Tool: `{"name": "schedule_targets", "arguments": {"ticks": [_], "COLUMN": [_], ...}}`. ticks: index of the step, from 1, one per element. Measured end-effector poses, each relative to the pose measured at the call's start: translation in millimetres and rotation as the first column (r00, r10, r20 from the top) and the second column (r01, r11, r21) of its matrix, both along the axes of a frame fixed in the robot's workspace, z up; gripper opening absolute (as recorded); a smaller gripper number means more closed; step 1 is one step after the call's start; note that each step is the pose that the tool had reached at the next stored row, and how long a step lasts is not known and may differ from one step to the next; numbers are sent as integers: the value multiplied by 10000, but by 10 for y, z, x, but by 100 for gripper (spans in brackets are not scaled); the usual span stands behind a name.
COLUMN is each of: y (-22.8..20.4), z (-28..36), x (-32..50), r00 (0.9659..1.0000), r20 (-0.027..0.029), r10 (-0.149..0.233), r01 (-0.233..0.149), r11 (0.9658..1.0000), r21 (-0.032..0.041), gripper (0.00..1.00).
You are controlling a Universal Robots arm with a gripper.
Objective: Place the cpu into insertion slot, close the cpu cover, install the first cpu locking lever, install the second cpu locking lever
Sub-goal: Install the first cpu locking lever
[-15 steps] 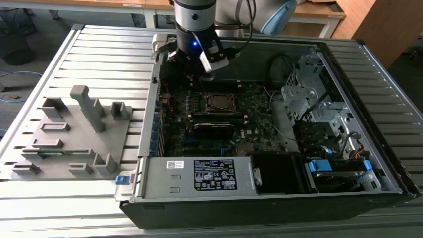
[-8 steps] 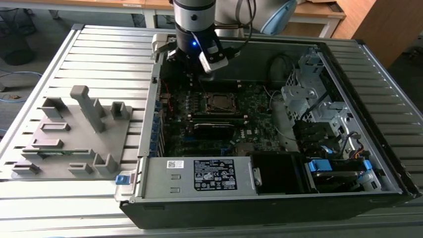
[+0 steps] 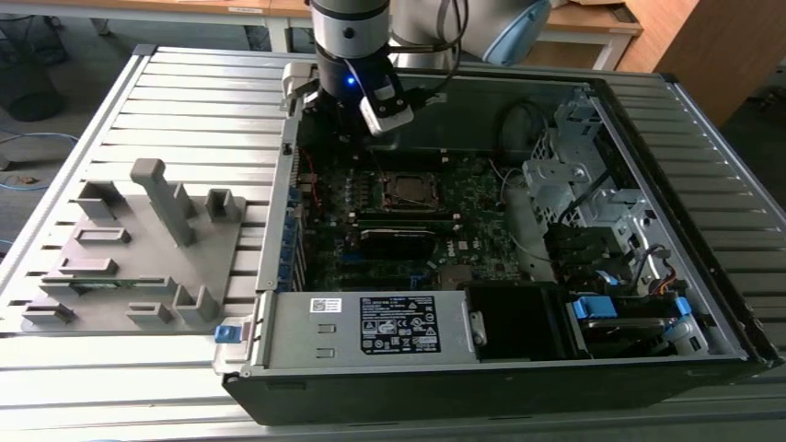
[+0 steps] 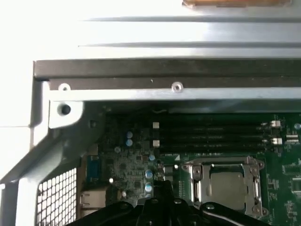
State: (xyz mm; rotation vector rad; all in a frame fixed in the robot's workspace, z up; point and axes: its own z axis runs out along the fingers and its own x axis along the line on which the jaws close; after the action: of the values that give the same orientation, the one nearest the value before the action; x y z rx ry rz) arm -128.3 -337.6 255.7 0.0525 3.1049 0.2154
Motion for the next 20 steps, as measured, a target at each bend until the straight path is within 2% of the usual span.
{"name": "schedule_targets", "arguments": {"ticks": [2,3,5,7,16,20], "y": [-1,-2,-2,-2,1,10], "z": [1,1,0,-7,-20,-21], "x": [-8,-10,-14,-18,-11,9], "r00": [10000,10000,10000,10000,10000,10000], "r20": [-1,-2,-1,0,1,-1], "r10": [-1,-1,-2,-1,-1,0], "r01": [1,1,2,1,1,0], "r11": [9994,9990,9985,9982,9979,9979], "r21": [340,445,548,591,647,650], "gripper": [11,11,11,11,11,11]}}
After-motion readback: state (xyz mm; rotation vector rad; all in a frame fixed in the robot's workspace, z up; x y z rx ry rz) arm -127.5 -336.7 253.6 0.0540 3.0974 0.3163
